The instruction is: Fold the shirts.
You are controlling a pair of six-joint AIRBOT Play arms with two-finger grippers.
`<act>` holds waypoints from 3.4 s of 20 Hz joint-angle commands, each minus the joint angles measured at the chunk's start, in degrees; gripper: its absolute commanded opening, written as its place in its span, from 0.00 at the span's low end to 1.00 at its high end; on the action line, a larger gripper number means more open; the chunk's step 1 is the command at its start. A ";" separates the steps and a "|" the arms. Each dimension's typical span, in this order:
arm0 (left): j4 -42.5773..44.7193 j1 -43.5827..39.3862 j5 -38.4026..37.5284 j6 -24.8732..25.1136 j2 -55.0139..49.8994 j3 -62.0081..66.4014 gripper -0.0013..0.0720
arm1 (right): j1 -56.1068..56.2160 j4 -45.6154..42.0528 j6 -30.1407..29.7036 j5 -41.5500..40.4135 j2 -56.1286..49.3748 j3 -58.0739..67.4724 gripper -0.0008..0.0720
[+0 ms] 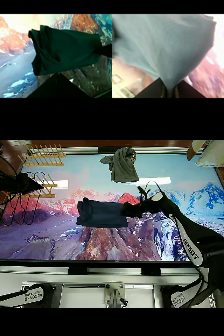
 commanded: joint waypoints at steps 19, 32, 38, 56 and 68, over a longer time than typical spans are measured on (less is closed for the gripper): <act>0.02 -0.07 -0.07 0.00 0.02 -0.02 0.06 | -30.69 -2.93 1.20 12.20 1.73 22.86 0.10; 0.02 -0.07 0.02 0.00 -0.68 -0.15 0.06 | -44.78 -40.83 22.75 12.26 6.64 21.35 0.10; 0.02 -0.07 0.00 0.00 -2.23 -0.15 0.06 | -45.07 -43.28 31.74 21.31 6.67 10.93 0.10; 0.11 -0.09 0.00 1.64 -3.45 -0.13 0.06 | -45.07 -45.33 24.92 33.44 8.46 8.96 0.65; 52.96 -24.46 0.59 -13.62 -8.17 0.44 0.16 | -17.46 -45.92 17.70 26.03 11.23 25.97 0.65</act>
